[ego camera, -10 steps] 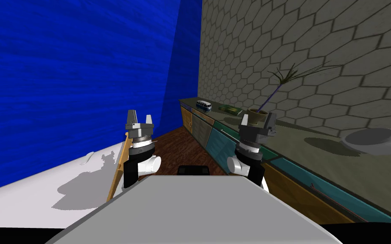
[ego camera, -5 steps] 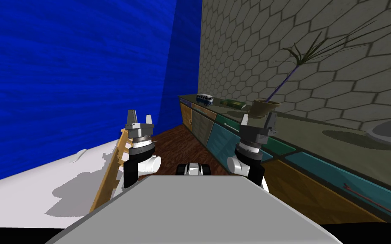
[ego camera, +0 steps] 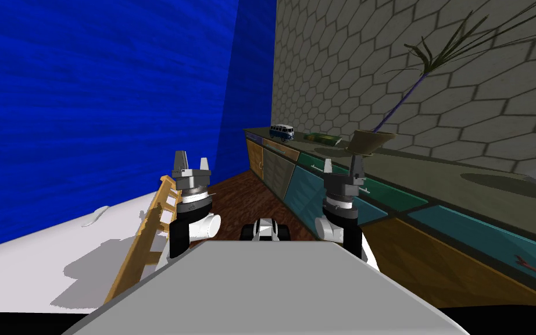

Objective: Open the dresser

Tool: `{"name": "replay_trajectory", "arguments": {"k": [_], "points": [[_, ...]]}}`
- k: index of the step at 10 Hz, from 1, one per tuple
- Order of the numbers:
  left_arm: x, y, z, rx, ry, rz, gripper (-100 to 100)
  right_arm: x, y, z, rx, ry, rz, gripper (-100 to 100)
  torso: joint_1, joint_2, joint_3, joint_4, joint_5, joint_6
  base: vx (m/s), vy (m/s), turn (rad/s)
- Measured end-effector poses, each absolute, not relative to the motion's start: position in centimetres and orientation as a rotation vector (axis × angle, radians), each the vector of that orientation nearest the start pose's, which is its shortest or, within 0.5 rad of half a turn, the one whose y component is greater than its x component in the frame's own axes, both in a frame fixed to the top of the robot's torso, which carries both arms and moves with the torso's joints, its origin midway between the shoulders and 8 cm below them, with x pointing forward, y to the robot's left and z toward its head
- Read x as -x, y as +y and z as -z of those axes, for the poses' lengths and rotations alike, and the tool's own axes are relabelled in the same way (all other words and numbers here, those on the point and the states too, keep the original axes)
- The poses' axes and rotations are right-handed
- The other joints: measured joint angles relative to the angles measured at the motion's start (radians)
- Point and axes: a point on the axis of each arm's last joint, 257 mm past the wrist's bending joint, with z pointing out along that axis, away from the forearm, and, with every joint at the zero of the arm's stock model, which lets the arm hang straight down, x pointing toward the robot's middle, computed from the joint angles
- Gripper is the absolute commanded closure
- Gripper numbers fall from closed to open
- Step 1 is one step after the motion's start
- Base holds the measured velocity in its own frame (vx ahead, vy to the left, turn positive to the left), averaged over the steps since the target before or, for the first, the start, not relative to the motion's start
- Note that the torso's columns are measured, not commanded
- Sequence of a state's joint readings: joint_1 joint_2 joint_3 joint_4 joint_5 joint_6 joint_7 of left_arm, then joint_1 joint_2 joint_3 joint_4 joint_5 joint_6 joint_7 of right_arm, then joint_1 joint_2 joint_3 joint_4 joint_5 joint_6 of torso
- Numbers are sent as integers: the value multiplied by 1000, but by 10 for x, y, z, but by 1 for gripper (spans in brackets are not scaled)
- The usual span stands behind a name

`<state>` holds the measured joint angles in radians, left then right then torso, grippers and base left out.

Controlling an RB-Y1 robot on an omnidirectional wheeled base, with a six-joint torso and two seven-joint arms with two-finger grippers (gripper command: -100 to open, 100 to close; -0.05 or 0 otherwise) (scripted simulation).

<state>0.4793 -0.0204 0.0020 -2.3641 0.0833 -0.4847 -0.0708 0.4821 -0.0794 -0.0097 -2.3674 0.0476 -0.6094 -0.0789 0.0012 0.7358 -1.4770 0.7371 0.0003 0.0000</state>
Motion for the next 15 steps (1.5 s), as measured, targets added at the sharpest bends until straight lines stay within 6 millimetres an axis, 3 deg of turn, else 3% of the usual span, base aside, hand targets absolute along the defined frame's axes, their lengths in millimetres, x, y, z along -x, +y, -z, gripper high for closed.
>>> {"name": "replay_trajectory", "arguments": {"k": [4,9,15], "points": [[-327,286,-65,627,500,1314,0,-331,-241,-58,-322,740,-1226,-100,-2,5,3,2,0,0,102,64,-36],[-327,286,-65,627,500,1314,0,-353,-240,-23,-228,904,-1009,-100,-2,3,1,1,0,0,97,47,-38],[-327,286,-65,627,501,1314,0,-377,-251,24,-102,1078,-701,-100,-2,4,2,1,-1,0,106,66,-38]]}}
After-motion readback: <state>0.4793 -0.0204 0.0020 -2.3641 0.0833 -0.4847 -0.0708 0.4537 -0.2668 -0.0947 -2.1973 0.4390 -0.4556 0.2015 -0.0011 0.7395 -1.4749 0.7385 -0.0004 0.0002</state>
